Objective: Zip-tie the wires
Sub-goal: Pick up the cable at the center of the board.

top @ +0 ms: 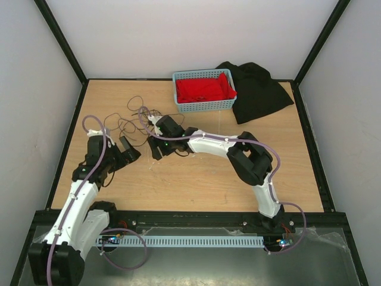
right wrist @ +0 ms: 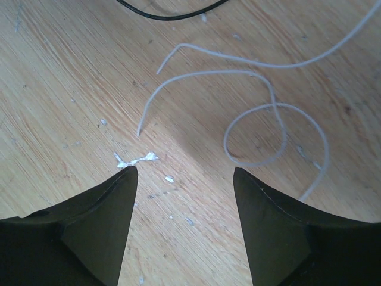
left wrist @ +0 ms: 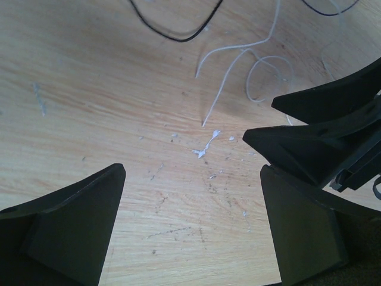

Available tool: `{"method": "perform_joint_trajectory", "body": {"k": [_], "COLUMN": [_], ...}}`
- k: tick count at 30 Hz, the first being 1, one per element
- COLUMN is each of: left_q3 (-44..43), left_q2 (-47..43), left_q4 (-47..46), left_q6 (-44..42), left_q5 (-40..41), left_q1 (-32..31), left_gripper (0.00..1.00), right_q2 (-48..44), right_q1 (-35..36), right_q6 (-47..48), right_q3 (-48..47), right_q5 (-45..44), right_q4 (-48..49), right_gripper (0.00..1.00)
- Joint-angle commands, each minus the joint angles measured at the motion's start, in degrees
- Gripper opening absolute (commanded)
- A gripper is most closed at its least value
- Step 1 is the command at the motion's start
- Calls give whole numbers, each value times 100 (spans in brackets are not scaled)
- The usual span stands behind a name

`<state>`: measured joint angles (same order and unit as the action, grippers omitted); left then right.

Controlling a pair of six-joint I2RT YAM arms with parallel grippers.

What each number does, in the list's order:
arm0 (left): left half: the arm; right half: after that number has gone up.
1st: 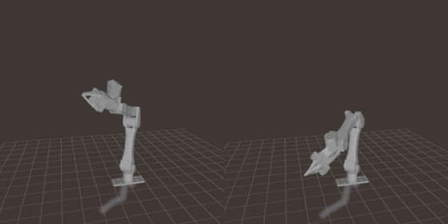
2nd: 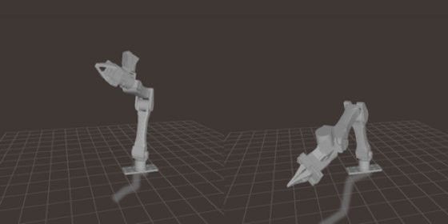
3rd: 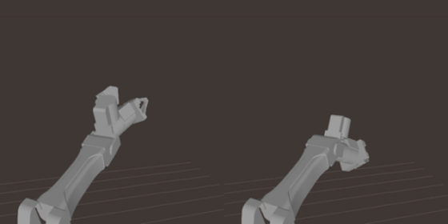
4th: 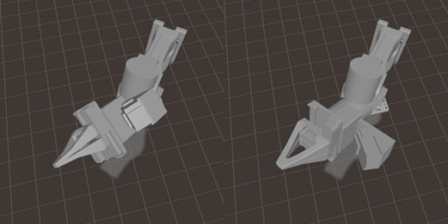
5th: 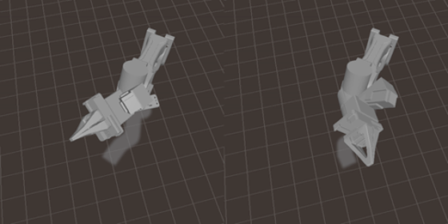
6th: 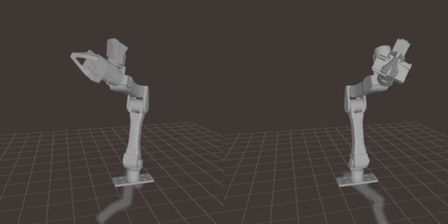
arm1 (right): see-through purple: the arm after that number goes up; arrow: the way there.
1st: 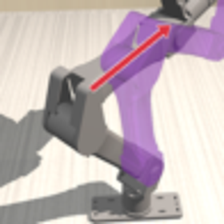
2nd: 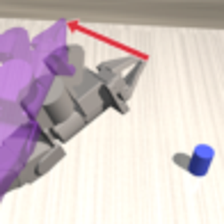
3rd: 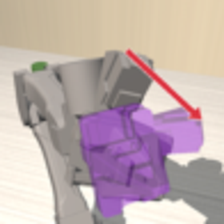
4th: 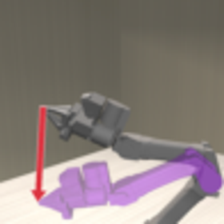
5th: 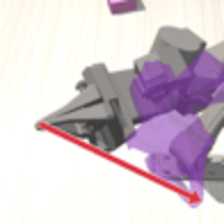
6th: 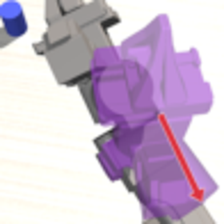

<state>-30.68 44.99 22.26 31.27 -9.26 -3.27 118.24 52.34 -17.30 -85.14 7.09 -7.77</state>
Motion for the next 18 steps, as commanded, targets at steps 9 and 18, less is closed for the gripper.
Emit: {"method": "perform_joint_trajectory", "body": {"k": [9, 18], "left_q3": [683, 618], "left_q2": [-861, -788], "left_q4": [37, 35], "left_q6": [736, 586], "left_q5": [51, -96], "left_q1": [330, 431], "left_gripper": [96, 92], "right_q2": [907, 1271], "right_q1": [372, 396], "right_q6": [-836, -850], "right_q3": [-912, -1130], "right_q5": [-194, -356], "right_q4": [346, 404], "right_gripper": [73, 55]}}
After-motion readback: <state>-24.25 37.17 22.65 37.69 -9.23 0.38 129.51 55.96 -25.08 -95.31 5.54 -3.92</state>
